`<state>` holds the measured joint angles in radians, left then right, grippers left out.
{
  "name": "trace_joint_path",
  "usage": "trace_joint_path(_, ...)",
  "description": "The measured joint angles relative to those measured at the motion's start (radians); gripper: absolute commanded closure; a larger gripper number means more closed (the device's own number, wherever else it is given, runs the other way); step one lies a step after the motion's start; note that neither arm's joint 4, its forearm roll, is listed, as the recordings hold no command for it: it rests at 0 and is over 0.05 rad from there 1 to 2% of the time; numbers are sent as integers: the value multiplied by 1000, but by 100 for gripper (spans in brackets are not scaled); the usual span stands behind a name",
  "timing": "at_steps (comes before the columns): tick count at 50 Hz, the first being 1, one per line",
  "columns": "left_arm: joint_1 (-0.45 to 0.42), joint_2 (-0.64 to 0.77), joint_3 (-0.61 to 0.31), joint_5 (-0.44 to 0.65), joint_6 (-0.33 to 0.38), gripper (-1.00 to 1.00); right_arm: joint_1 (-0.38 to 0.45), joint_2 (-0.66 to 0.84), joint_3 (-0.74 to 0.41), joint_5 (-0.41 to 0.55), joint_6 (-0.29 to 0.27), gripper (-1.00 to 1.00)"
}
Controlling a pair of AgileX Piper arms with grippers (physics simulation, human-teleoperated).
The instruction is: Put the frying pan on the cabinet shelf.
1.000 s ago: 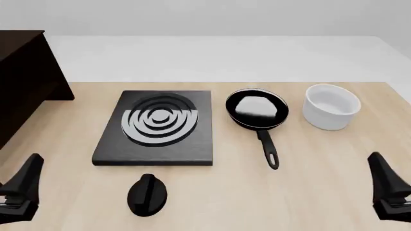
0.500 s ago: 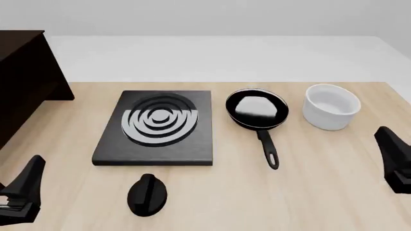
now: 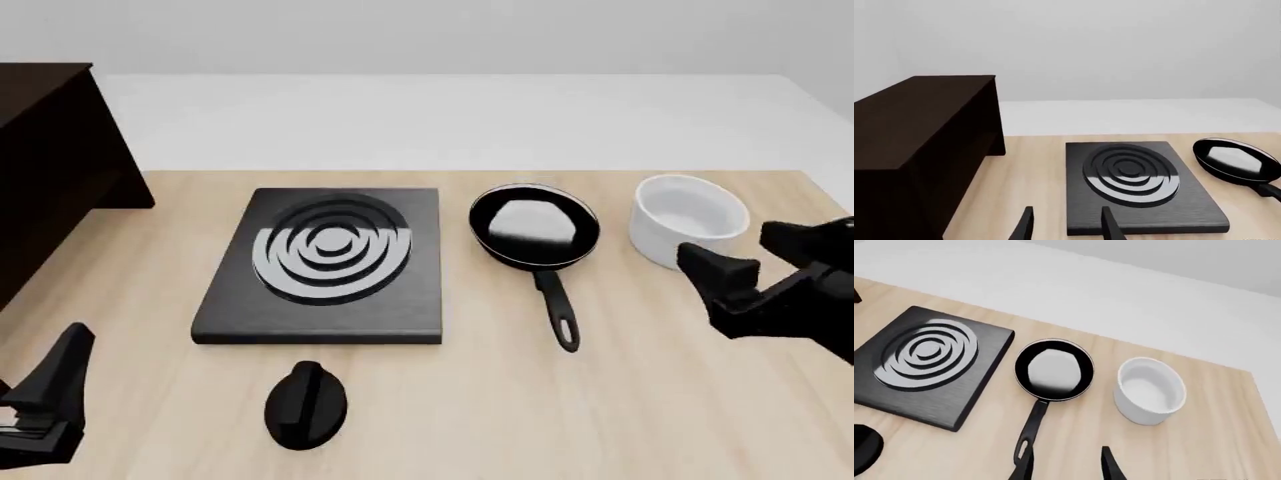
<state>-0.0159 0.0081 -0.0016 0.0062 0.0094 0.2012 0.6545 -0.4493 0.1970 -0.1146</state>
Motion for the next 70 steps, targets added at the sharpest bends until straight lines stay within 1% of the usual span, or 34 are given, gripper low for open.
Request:
trace_joint_path(7,-6,-2,0,1,5,-100,15,127,-32,1,-3,-100)
trace_joint_path(15,-9,-2,1,1,9,-100,23,277,-80,4,26,-100)
trace_joint_path(34,-13,2,1,-3,16,-100,64,585,-205,-12,65,-100)
trace_joint_path(51,-12,8,1,-8,16,-100,117,766,-294,-16,91,-100)
trace_joint_path(70,-12,16,1,-11,14,-100,130,890,-284,-80,141,-100)
